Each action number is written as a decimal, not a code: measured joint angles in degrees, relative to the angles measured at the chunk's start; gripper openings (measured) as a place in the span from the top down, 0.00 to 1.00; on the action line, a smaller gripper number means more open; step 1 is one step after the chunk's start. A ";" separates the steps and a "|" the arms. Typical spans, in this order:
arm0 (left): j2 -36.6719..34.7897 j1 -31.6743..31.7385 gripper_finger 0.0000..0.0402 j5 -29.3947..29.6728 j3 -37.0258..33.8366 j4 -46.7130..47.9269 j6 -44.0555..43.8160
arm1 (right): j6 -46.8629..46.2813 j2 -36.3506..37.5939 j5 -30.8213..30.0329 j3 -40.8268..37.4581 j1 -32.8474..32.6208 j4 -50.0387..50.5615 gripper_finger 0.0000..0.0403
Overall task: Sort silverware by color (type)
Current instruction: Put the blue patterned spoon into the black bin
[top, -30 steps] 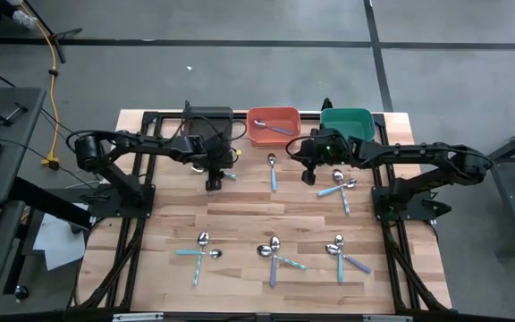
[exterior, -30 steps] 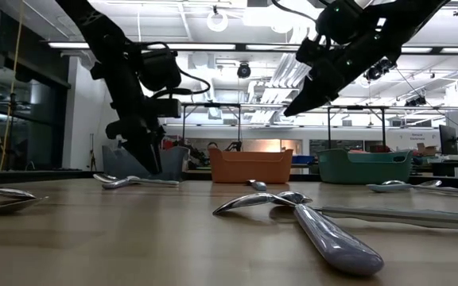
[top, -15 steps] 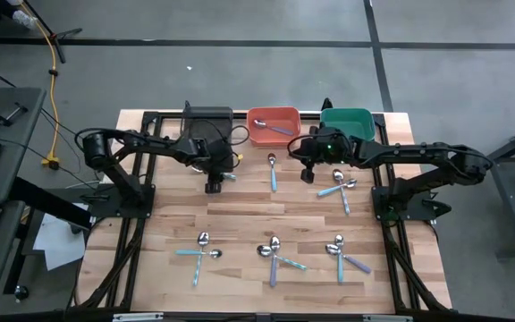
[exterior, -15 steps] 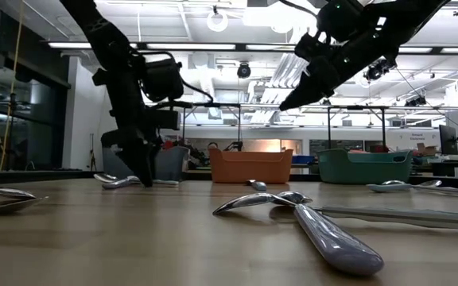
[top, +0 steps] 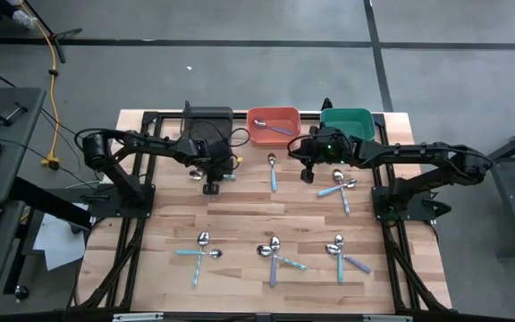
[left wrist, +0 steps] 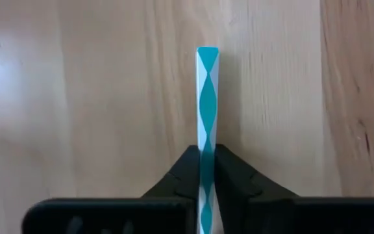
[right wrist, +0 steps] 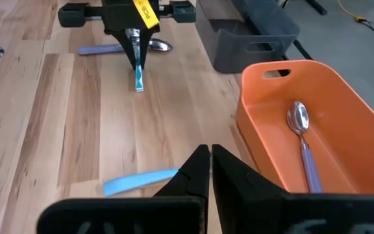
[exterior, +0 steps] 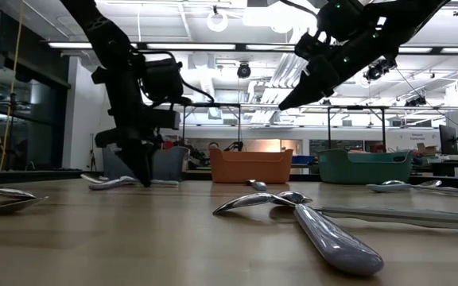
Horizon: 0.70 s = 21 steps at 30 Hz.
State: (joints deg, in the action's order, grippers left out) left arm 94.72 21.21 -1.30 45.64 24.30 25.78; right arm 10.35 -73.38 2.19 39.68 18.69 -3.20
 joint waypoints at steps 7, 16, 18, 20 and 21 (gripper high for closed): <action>0.39 -0.24 0.97 3.09 5.28 8.35 3.64 | 1.06 0.00 -0.01 0.00 -0.43 -0.41 1.00; -0.82 1.99 0.97 10.01 19.88 24.34 13.04 | 1.25 0.00 -0.02 0.00 -0.34 -0.88 1.00; -1.86 3.85 0.97 9.97 22.32 26.14 16.27 | 1.29 0.00 -0.02 0.00 -0.34 -0.86 1.00; -3.20 6.44 0.97 9.92 23.99 25.42 20.66 | 1.70 0.00 -0.01 0.00 -0.32 -0.86 1.00; -3.75 7.92 0.97 9.96 24.60 25.48 23.17 | 2.15 0.00 -0.02 0.00 -0.32 -0.86 1.00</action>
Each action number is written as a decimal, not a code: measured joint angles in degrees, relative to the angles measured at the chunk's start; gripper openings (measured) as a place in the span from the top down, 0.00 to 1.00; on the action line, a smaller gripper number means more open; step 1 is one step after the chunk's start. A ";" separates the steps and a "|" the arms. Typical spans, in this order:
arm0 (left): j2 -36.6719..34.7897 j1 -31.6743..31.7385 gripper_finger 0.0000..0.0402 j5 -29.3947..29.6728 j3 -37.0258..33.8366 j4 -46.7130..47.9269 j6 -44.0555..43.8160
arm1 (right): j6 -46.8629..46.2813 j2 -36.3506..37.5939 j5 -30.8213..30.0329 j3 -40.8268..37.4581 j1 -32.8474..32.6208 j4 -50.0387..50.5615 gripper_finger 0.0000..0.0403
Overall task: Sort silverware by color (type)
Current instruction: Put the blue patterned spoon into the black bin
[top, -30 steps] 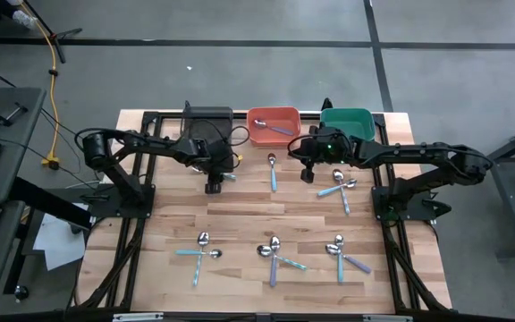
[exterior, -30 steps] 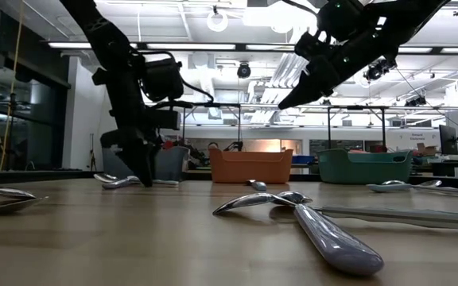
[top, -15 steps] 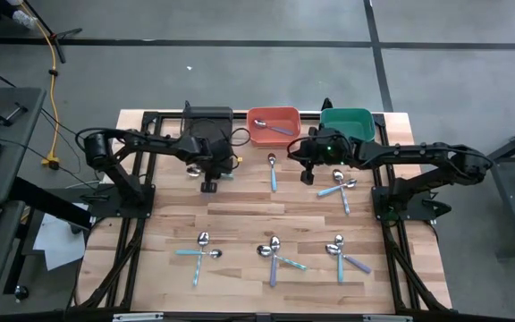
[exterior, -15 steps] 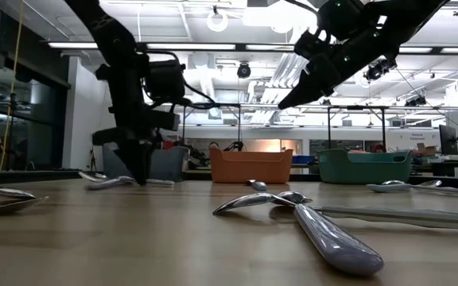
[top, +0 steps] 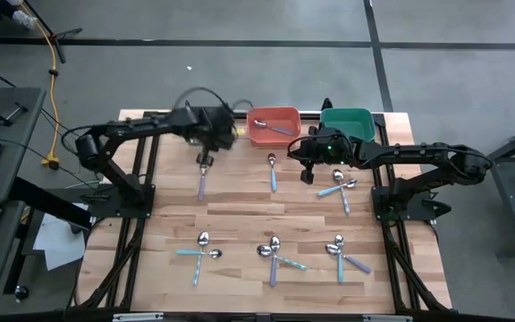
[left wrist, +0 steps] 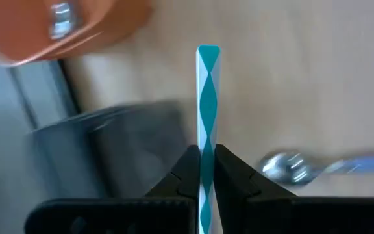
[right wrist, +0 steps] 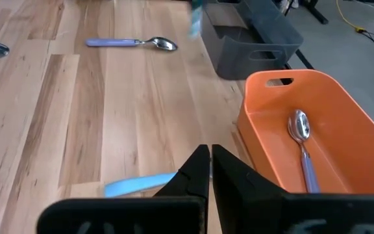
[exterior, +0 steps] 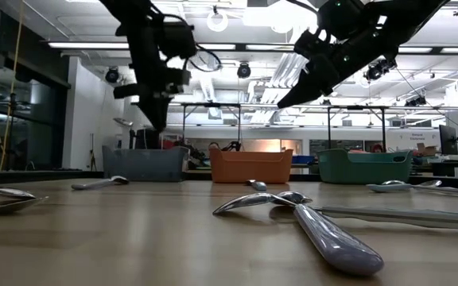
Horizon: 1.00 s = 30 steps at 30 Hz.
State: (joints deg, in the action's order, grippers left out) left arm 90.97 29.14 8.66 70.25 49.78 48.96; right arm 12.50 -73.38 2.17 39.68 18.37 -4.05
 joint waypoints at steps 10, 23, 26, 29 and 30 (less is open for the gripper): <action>1.20 11.28 0.97 -3.87 1.02 -8.34 18.43 | 1.08 0.00 0.00 0.00 0.00 0.00 1.00; 9.76 17.01 0.97 -8.36 1.04 -10.82 18.64 | 1.90 -0.13 0.00 0.00 0.01 0.37 1.00; 11.72 17.96 0.97 -8.88 1.04 -11.06 18.68 | 1.72 -0.13 0.00 0.00 0.02 0.39 1.00; 13.38 18.54 0.97 -10.12 1.04 -11.13 18.62 | 1.53 -0.13 0.00 0.00 0.02 0.37 1.00; 13.97 18.54 0.97 -10.14 1.04 -11.09 18.38 | 1.53 -0.13 0.00 0.00 0.02 0.39 1.00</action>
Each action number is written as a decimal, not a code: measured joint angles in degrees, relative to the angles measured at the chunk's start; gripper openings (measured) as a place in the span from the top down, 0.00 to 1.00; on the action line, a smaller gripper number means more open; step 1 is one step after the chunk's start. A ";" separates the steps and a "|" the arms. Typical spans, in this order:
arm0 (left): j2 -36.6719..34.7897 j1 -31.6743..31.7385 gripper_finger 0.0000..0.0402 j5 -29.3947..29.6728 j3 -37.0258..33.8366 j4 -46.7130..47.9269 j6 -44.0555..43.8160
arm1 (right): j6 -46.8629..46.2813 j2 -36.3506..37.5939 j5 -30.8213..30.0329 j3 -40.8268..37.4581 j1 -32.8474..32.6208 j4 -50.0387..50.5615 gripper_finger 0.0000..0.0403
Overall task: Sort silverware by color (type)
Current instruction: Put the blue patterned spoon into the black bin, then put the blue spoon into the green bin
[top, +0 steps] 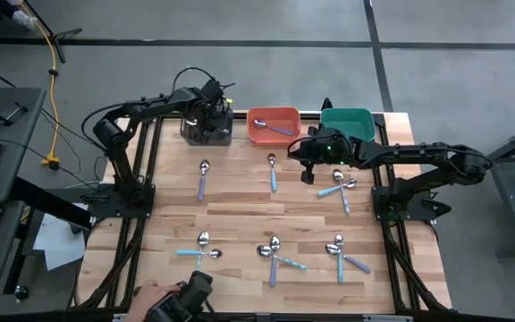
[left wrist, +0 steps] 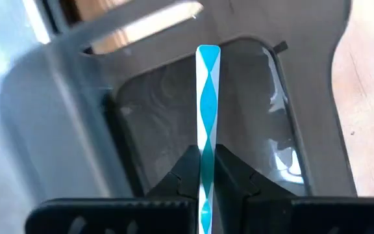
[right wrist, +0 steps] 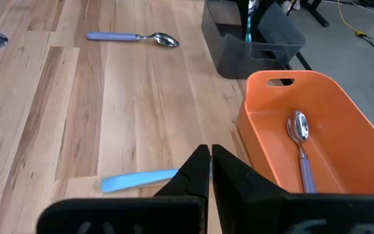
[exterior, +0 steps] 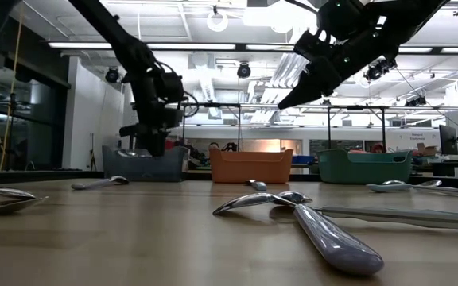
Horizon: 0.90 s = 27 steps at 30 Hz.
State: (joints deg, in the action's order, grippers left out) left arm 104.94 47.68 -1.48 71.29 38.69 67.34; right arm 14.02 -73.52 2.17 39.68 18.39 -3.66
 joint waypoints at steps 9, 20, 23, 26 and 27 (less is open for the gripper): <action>3.47 0.00 0.94 0.01 0.00 -3.35 -1.56 | 0.00 -0.02 0.00 0.00 0.00 0.03 1.00; 1.38 -1.94 0.79 8.11 0.04 -6.12 -8.87 | 0.14 -0.02 0.00 0.00 0.00 0.02 1.00; -1.31 -3.34 0.83 7.11 -0.08 -6.04 -13.04 | 0.02 -0.02 -0.82 0.00 -0.02 0.02 1.00; -5.42 -5.12 0.93 3.17 -1.72 -5.81 -17.73 | -0.03 -0.02 -3.68 0.00 -0.07 0.11 1.00; -6.92 -5.80 0.96 2.18 -2.69 -5.55 -19.06 | -0.45 -0.02 -4.60 0.00 -0.18 0.21 1.00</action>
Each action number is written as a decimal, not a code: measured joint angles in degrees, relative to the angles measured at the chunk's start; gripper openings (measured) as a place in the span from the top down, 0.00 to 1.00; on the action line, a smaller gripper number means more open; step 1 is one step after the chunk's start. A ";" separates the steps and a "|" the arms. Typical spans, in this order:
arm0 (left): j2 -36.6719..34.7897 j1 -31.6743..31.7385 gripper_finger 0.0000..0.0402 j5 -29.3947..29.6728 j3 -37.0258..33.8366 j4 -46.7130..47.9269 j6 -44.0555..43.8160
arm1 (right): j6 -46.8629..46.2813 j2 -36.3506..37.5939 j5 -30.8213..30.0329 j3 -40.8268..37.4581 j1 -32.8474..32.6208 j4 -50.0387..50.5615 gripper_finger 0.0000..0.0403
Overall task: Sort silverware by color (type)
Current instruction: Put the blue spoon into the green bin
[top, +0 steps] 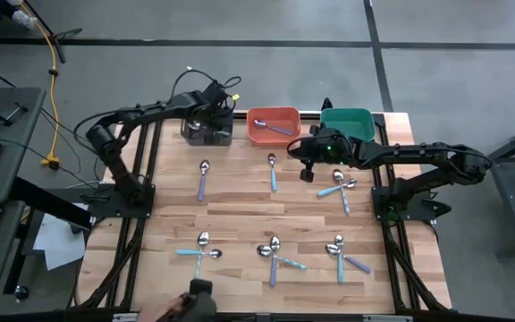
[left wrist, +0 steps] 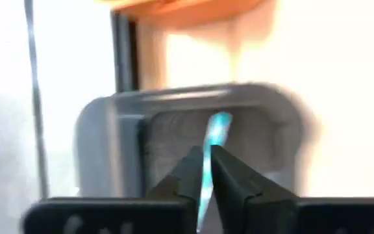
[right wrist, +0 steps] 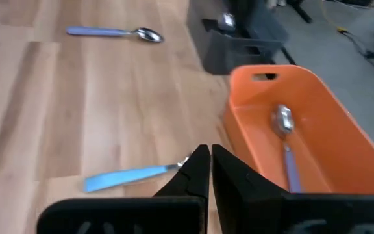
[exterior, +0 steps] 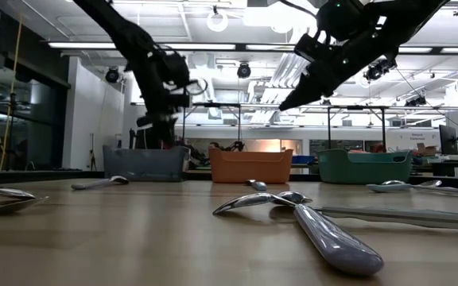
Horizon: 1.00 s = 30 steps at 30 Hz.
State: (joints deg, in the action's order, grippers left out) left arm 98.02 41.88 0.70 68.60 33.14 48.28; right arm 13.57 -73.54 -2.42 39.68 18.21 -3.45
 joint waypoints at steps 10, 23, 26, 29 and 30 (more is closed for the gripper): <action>-19.43 -10.43 1.00 -1.66 -20.27 -17.45 -19.54 | -7.07 0.00 -4.59 0.00 -3.50 5.64 1.00; -28.94 -26.13 1.00 -1.57 -49.89 -61.99 -44.04 | -12.18 0.00 -3.01 0.00 -5.52 30.79 0.97; -28.92 -28.05 1.00 -1.49 -52.79 -66.91 -46.32 | -11.74 -0.02 -2.25 0.00 -5.46 36.06 0.90; -28.96 -29.05 1.00 -1.24 -53.96 -70.84 -46.59 | -9.06 -0.02 -2.06 0.00 -5.20 40.28 0.79; -28.96 -29.24 1.00 -1.22 -53.96 -70.90 -46.61 | -8.09 -0.02 -1.80 0.00 -4.90 41.42 0.76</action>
State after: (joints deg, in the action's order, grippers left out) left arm 69.06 12.64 -0.52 14.63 -37.75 1.67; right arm 5.48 -73.56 -4.22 39.68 13.31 37.97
